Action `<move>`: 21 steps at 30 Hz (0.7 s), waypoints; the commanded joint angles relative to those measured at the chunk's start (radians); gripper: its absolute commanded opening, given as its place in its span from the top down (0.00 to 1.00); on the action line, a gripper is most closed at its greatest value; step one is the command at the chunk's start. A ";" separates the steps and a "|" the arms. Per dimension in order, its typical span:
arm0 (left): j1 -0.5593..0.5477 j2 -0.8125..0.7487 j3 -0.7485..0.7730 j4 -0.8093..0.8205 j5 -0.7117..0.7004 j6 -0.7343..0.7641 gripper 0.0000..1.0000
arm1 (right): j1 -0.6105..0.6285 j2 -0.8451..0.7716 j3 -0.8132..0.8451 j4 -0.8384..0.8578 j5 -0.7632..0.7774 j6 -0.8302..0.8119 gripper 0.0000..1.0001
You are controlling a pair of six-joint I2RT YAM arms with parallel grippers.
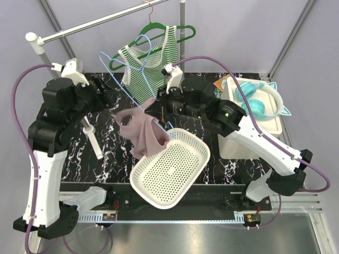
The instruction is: Remove the tank top from the hanger
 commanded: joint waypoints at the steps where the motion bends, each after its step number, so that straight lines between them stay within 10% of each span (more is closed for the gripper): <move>1: 0.004 -0.089 0.006 0.022 0.001 0.005 0.17 | -0.022 0.023 0.030 0.089 -0.068 0.005 1.00; 21: 0.004 0.052 -0.026 0.356 0.315 -0.296 0.37 | -0.040 0.227 0.196 0.087 -0.212 -0.058 1.00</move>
